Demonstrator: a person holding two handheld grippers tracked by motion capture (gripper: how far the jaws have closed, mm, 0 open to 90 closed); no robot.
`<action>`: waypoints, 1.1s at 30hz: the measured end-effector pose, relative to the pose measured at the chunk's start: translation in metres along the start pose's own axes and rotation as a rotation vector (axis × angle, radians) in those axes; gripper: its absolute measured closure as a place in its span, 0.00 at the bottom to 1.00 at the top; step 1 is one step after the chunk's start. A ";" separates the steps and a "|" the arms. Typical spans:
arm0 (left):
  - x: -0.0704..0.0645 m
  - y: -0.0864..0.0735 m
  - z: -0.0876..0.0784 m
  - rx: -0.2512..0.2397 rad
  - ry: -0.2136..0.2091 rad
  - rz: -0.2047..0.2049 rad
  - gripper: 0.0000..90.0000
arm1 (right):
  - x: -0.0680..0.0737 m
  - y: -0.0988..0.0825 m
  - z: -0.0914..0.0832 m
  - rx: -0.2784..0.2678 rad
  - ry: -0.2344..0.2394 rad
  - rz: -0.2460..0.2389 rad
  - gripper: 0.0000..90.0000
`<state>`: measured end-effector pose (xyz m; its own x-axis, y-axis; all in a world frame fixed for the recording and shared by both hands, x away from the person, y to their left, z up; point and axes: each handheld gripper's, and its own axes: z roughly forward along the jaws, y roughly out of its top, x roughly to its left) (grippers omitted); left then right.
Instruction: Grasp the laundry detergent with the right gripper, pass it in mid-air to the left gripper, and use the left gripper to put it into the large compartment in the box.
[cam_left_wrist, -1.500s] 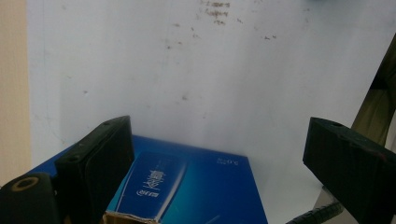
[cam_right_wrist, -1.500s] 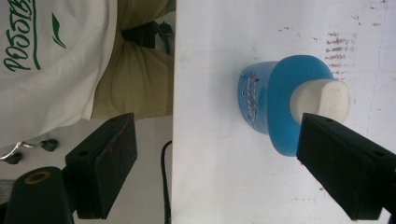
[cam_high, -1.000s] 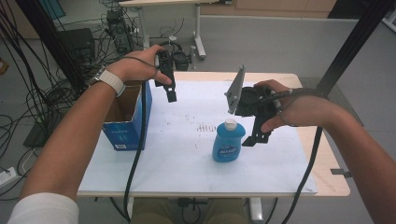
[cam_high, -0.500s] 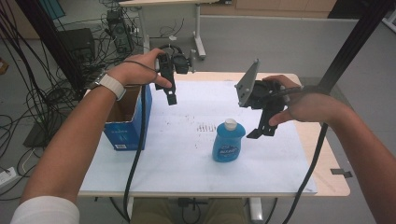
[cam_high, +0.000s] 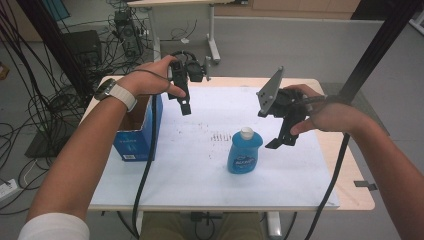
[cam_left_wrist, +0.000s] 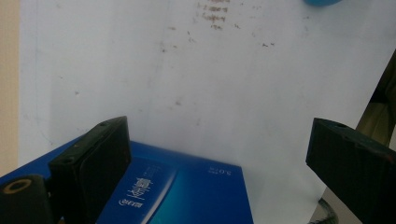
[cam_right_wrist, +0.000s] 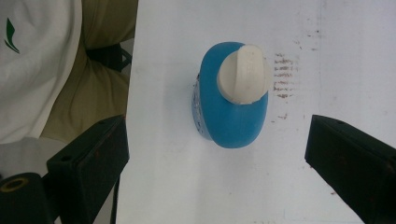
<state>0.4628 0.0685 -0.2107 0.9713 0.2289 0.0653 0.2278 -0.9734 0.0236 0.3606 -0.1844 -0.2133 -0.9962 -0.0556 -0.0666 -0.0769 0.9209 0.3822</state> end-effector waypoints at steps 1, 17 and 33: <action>0.000 0.000 0.000 0.001 -0.002 -0.002 0.08 | -0.001 -0.002 0.001 -0.010 -0.001 0.004 0.07; -0.001 -0.001 0.006 -0.002 -0.006 -0.009 0.08 | -0.011 -0.027 0.020 -0.079 0.018 0.029 0.07; -0.002 -0.003 0.009 -0.013 -0.001 -0.020 0.08 | -0.020 -0.040 0.036 -0.140 0.045 0.019 0.07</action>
<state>0.4606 0.0704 -0.2201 0.9666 0.2485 0.0632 0.2464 -0.9684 0.0380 0.3850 -0.2061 -0.2601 -0.9981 -0.0592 -0.0176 -0.0599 0.8592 0.5081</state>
